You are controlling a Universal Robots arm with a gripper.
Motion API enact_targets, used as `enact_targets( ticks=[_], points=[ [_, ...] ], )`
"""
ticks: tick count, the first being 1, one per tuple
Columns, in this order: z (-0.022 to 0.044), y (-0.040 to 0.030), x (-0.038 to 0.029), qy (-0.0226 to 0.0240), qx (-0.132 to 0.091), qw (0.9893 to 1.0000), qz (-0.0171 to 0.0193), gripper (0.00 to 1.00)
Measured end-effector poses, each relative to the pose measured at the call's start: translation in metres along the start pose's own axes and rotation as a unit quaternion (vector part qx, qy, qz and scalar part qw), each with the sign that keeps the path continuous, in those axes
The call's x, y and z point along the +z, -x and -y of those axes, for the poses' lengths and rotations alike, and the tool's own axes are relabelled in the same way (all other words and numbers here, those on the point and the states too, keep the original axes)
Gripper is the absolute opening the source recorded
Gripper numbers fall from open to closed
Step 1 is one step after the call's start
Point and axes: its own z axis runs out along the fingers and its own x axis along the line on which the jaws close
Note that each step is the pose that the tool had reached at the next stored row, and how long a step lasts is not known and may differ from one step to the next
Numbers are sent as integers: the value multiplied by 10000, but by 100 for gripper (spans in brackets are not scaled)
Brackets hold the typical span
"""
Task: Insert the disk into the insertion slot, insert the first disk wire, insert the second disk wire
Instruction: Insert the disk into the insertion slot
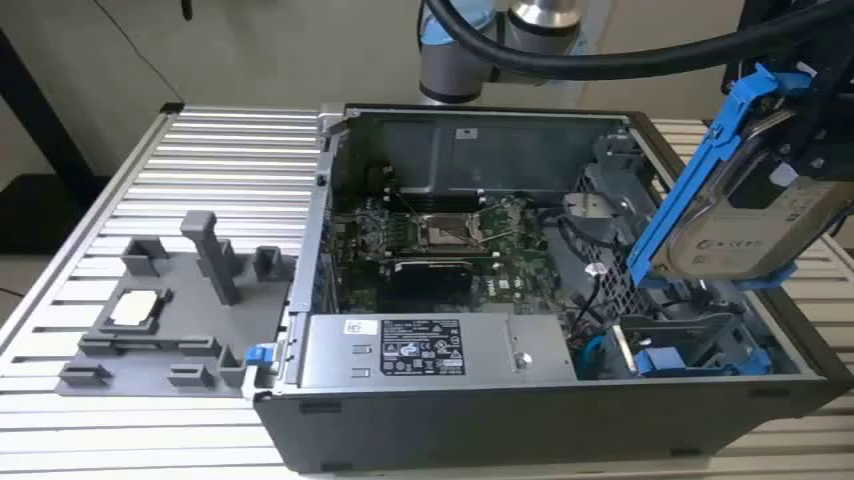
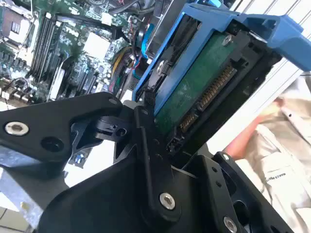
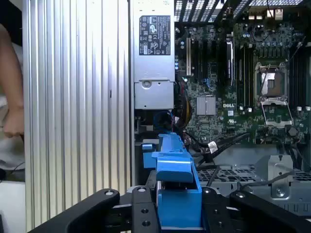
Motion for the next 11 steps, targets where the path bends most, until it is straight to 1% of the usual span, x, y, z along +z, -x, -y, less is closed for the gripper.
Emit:
enact_targets(
  ticks=[3,5,9,11],
  points=[
    [0,0,1,12,0,10000,0,33],
    [0,-1,2,12,0,10000,-1,33],
    [1,0,13,1,0,10000,0,33],
    [1,0,24,-13,0,10000,0,33]
  ],
)
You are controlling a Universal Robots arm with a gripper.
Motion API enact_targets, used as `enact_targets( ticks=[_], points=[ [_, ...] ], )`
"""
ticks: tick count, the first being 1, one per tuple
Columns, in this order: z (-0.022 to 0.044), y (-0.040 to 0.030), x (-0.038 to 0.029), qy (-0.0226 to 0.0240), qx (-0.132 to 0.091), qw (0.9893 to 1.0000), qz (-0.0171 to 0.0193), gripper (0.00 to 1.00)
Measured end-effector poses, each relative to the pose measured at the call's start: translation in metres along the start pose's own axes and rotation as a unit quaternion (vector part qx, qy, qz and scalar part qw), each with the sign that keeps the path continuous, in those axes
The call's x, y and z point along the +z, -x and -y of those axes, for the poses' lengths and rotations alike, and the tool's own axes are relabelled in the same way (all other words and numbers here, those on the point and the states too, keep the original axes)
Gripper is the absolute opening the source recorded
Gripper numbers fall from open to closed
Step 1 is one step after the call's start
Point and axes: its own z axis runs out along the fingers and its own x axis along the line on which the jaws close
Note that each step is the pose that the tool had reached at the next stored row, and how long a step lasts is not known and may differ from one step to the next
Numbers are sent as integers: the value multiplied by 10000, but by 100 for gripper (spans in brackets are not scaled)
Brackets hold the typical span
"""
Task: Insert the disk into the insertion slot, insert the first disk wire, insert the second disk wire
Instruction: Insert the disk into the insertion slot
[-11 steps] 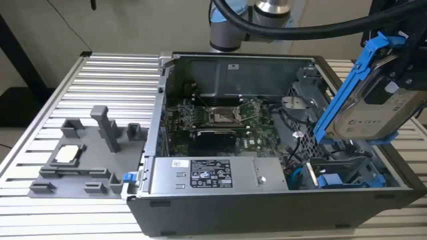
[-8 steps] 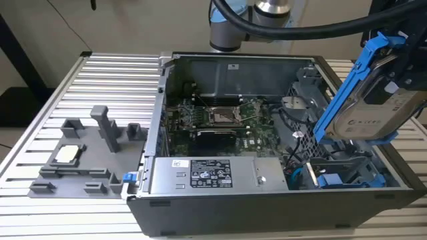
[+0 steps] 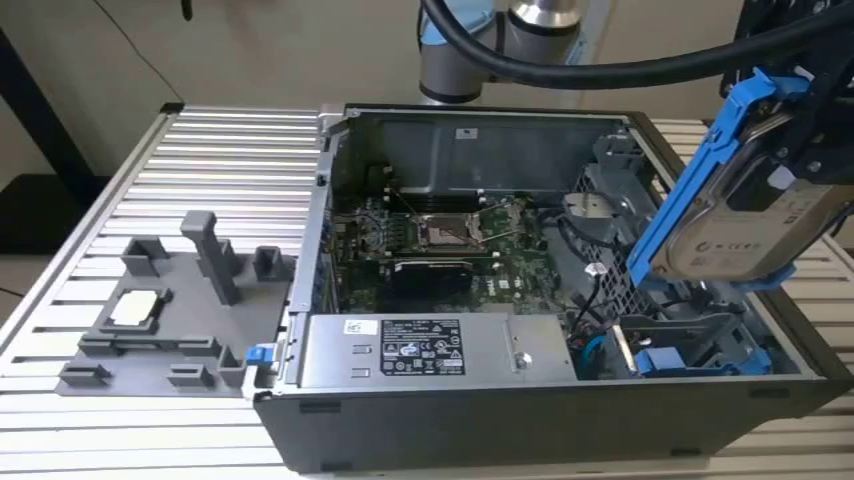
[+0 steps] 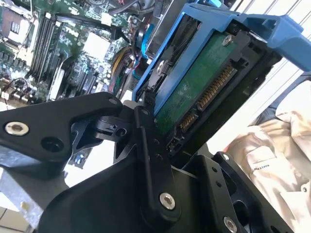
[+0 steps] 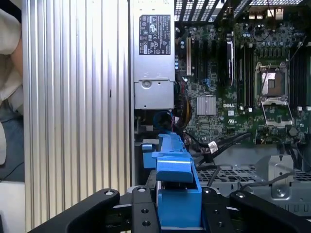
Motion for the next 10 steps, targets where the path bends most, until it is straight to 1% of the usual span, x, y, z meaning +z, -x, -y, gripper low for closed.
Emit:
enact_targets(
  ticks=[2,7,10],
  points=[
    [1,0,10,-11,0,10000,1,33],
    [1,0,32,-19,0,10000,0,33],
    [2,0,54,-32,0,10000,1,33]
  ],
)
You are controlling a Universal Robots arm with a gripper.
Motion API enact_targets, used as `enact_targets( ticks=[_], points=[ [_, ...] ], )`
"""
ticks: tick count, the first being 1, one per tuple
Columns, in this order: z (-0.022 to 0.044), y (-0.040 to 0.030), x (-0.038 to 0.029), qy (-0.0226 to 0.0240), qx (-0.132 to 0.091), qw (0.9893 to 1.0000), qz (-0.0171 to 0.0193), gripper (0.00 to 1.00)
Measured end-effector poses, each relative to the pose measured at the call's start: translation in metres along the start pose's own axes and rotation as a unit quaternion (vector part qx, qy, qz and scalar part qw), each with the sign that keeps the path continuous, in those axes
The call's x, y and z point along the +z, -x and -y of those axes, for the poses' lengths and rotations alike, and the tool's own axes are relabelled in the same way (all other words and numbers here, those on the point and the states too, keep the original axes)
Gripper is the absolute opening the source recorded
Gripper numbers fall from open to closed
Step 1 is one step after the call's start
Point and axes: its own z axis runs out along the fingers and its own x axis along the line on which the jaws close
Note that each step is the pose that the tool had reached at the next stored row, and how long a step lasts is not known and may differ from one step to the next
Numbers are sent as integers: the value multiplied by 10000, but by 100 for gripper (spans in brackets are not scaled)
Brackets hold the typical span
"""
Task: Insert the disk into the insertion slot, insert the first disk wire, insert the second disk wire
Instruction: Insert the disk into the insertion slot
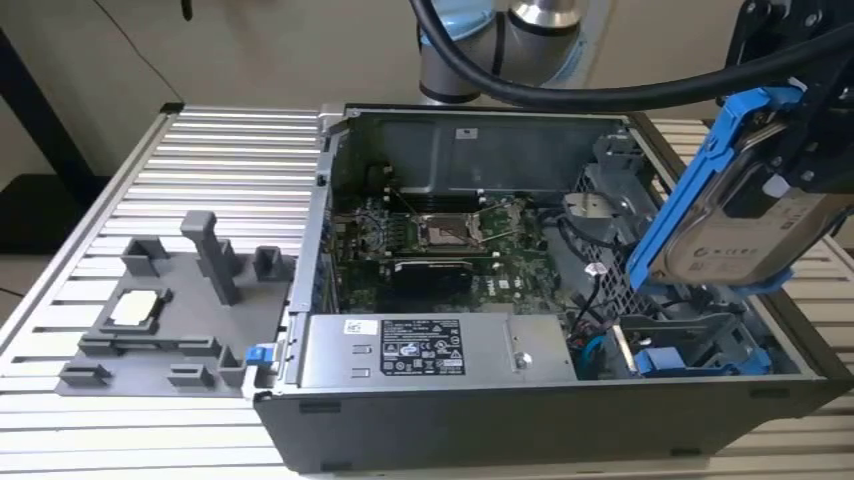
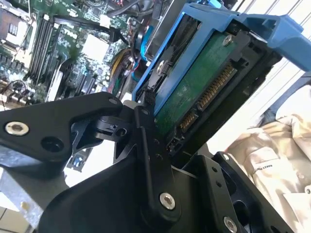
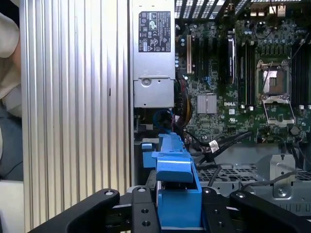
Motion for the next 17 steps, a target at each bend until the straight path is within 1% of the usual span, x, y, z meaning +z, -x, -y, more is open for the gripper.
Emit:
enact_targets(
  ticks=[7,17],
  points=[
    [2,0,47,-35,0,10000,1,33],
    [4,1,97,-52,0,10000,1,33]
  ],
)
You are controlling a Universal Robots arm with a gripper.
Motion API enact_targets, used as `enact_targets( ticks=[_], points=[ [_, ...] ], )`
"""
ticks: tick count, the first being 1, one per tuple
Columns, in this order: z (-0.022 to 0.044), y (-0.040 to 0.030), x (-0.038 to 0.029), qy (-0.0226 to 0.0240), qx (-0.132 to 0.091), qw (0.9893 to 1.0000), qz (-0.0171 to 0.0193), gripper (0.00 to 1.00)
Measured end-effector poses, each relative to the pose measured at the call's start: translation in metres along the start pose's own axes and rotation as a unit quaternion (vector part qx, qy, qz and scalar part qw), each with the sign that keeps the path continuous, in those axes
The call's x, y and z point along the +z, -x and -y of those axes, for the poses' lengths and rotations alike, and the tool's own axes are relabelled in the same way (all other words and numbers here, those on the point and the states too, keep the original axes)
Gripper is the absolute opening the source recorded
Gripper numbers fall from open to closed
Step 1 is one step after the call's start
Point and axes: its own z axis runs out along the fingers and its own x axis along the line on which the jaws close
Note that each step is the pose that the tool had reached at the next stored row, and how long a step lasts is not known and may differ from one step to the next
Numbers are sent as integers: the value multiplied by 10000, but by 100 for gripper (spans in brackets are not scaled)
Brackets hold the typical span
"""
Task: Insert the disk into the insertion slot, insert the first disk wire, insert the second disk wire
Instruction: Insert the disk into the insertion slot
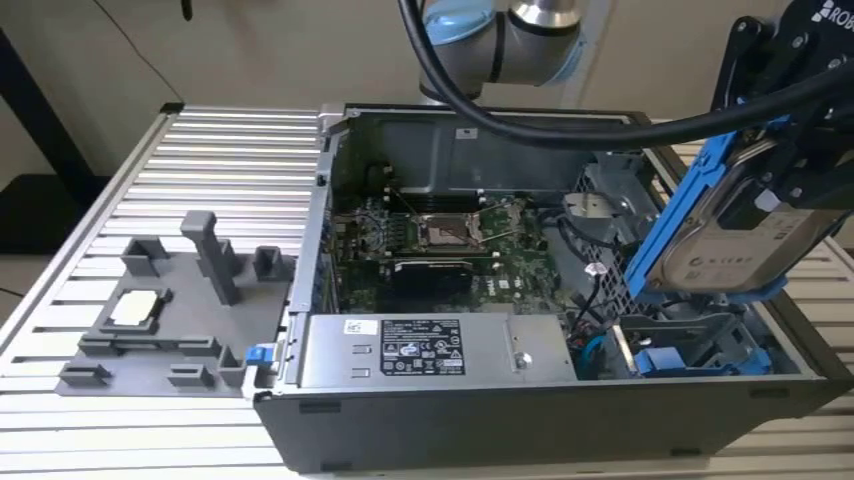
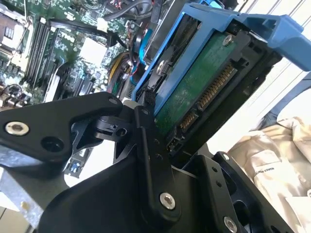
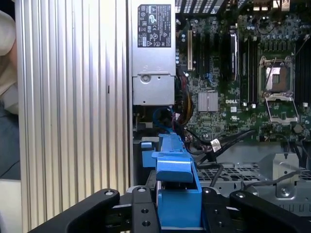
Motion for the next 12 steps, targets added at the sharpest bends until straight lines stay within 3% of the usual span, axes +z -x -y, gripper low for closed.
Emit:
enact_targets(
  ticks=[12],
  points=[
    [1,0,42,-12,0,10000,1,33]
  ],
)
